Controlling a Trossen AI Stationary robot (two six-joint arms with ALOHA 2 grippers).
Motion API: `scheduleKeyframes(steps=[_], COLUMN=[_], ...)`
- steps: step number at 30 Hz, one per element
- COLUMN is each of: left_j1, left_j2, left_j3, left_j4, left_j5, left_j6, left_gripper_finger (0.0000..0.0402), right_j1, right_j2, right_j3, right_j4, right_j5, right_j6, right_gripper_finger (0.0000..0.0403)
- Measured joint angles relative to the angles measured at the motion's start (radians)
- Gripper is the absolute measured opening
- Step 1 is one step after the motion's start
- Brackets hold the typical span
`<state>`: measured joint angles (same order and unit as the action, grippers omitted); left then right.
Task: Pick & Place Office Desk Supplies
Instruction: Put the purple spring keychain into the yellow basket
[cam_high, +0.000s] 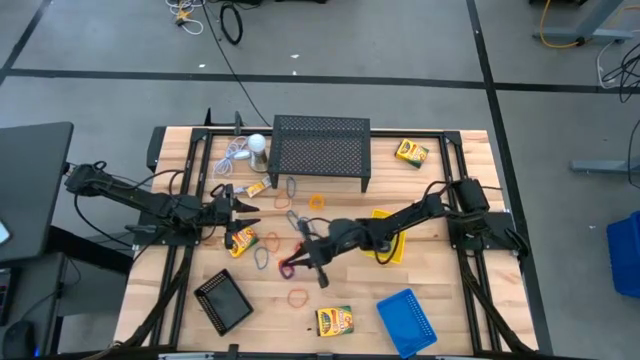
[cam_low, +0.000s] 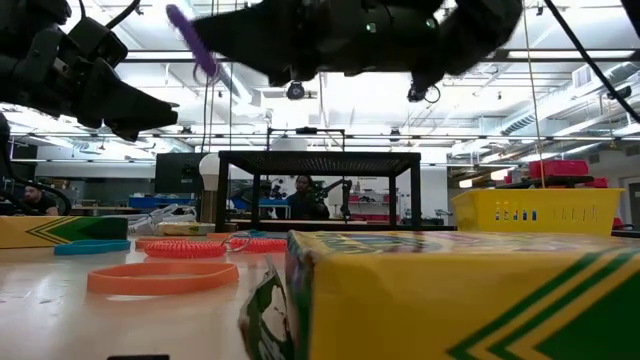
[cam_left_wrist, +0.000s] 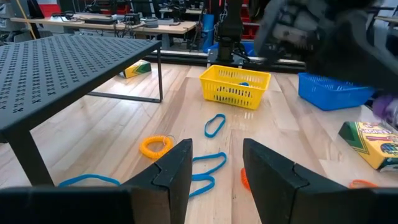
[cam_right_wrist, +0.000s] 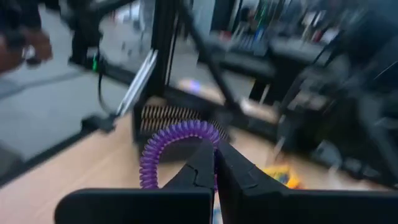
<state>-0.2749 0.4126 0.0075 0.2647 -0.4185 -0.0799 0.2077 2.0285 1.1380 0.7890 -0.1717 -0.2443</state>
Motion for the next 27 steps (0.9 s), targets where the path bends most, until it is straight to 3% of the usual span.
scheduleKeyframes(steps=[7,13,27], left_j1=[0.000,0.000,0.000], left_j2=[0.000,0.000,0.021], left_j3=[0.000,0.000,0.000], left_j4=[0.000,0.000,0.011], left_j5=[0.000,0.000,0.000], left_j6=[-0.002,-0.002,-0.002], left_gripper_finger=[0.0149,0.0149,0.0149], right_j1=[0.002,0.011,0.086], right_j2=[-0.008,-0.070,-0.371], right_j3=[-0.160,-0.288,-0.651], right_j4=[0.331,0.337,0.336], right_j5=[0.067,0.211,0.559], right_j6=[0.056,0.084,0.140], right_gripper_finger=[0.0000,0.0000,0.0000])
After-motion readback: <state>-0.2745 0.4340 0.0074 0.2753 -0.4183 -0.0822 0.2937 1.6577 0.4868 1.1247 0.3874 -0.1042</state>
